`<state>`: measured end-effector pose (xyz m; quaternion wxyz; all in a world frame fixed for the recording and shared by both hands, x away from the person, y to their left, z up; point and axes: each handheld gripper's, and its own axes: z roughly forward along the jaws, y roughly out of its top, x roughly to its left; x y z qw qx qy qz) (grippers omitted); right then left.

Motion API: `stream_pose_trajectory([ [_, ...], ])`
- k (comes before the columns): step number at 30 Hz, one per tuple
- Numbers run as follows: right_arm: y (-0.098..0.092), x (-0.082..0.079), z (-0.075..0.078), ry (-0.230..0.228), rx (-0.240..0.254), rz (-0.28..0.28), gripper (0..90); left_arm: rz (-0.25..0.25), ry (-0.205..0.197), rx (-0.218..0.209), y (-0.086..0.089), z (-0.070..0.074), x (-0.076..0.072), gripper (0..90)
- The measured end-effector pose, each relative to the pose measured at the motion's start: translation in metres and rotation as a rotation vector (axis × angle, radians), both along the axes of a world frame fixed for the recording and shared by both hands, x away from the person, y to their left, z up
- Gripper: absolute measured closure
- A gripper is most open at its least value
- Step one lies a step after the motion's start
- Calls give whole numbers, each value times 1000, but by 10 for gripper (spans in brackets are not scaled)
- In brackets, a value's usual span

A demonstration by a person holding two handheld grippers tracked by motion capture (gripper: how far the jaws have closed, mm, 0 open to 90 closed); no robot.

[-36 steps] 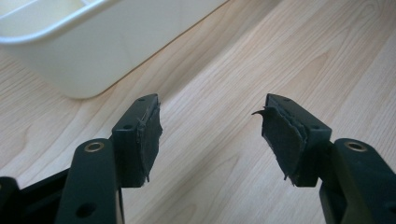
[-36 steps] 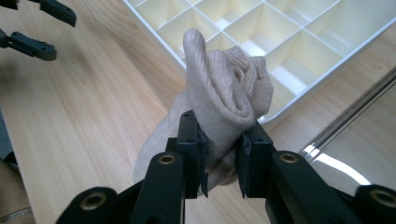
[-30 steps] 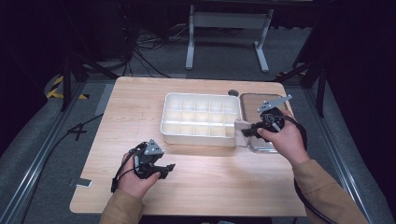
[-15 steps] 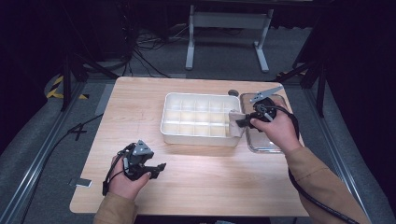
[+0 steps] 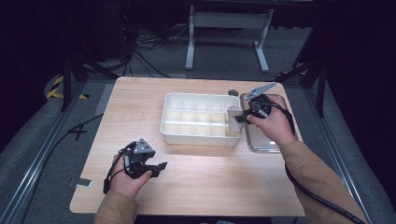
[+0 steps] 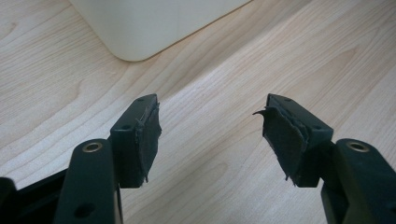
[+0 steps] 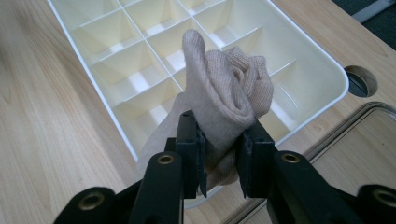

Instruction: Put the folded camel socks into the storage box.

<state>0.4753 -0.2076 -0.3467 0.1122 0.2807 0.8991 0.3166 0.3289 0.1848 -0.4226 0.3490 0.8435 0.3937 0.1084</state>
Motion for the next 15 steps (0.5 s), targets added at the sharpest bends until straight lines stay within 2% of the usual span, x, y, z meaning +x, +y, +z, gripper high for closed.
stream_pose_trajectory([
  [1,1,1,-2,-2,-10,3,730,-15,2,16,0,0,1,373],
  [6,9,5,-10,-14,-61,16,730,-17,5,17,0,1,1,374],
  [8,11,6,-14,-23,-79,31,730,-2,1,4,0,0,0,374],
  [15,17,5,-26,-38,-146,61,728,-3,-3,7,2,1,0,374],
])
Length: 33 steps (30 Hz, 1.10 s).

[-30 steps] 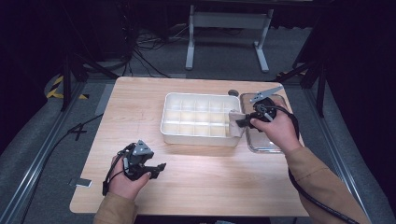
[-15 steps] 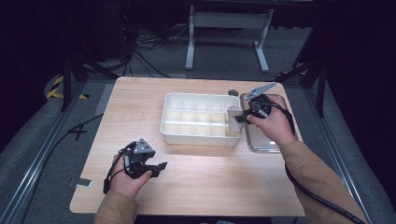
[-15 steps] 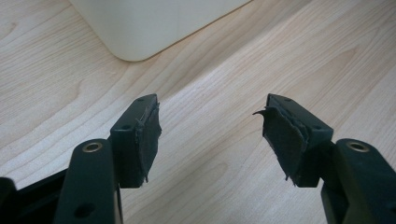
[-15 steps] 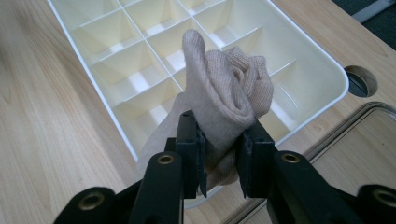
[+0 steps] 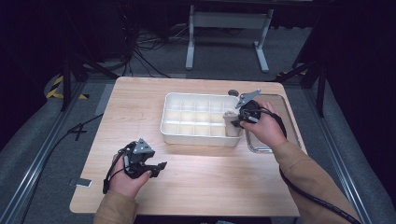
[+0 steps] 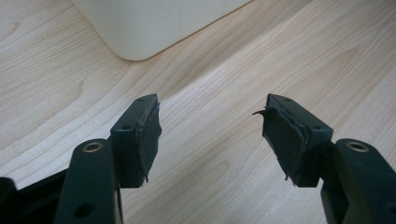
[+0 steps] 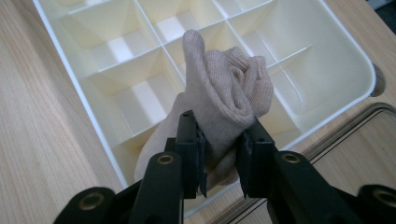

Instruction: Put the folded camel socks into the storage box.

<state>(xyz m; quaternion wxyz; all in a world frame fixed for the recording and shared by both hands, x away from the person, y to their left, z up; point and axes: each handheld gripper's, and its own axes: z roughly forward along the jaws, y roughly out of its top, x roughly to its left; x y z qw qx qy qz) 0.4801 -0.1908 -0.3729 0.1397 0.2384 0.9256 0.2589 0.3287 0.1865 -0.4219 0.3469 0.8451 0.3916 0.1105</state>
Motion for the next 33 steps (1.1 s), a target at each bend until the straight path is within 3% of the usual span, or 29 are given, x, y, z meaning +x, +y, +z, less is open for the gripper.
stream_pose_trajectory([
  [10,3,-1,-13,49,-36,-3,726,-2,1,1,-2,0,0,373],
  [16,9,-1,-21,73,-86,-3,724,0,2,1,-2,0,0,373],
  [33,14,-1,-30,118,-150,-9,723,-12,-4,12,-2,0,1,373],
])
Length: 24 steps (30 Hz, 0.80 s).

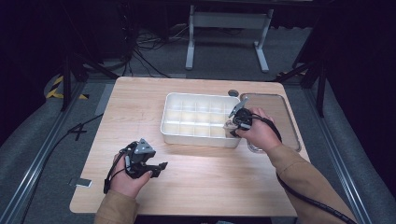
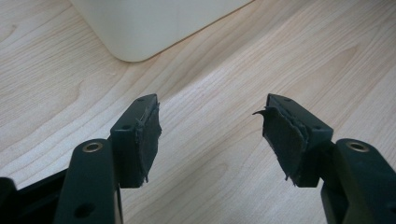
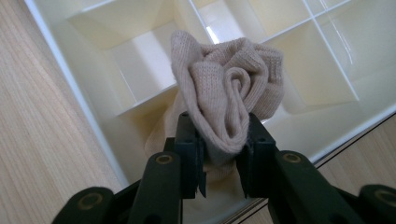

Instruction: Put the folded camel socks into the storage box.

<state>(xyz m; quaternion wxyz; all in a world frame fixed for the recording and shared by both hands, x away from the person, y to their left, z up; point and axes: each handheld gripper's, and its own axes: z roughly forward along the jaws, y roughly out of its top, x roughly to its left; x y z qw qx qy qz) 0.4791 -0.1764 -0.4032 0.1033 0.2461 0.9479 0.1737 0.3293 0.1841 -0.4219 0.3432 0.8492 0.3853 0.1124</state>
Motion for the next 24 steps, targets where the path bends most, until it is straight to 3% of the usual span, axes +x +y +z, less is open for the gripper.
stream_pose_trajectory([
  [14,3,3,-2,28,-20,-10,713,3,5,-2,-1,0,0,373],
  [24,-3,-1,13,22,58,-45,523,6,7,-7,-2,0,0,372],
])
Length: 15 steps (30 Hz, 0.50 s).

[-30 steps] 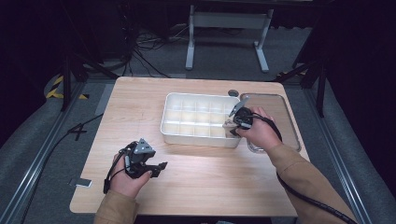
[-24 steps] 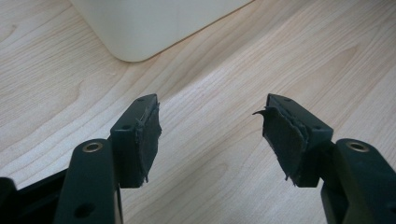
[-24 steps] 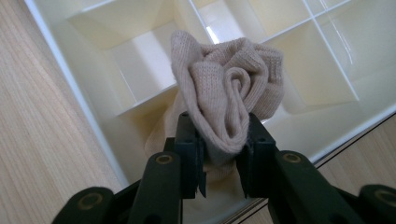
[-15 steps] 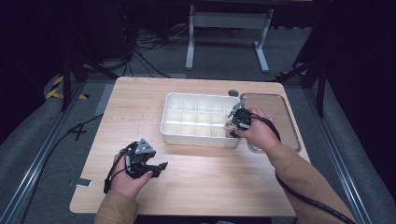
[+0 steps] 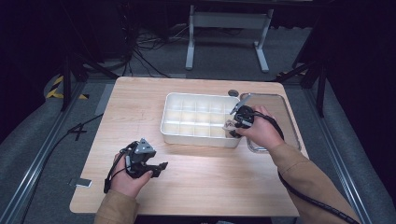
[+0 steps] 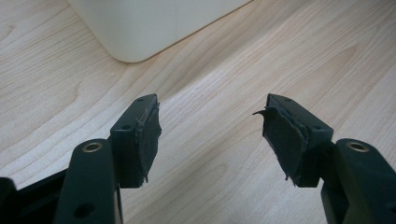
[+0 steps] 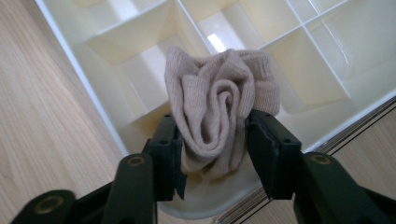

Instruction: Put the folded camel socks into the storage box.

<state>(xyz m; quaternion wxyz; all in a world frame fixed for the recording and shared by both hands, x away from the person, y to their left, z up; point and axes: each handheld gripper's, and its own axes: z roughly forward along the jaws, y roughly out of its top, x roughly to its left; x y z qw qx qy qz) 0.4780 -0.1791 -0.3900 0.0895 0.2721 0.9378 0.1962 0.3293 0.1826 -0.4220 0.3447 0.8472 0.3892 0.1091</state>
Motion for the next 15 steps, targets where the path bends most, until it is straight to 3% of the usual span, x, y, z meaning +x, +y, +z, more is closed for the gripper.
stream_pose_trajectory([
  [10,8,7,5,-44,27,1,392,-3,1,0,0,0,0,371],
  [15,10,17,3,-19,45,-17,375,-3,4,4,1,0,0,369],
])
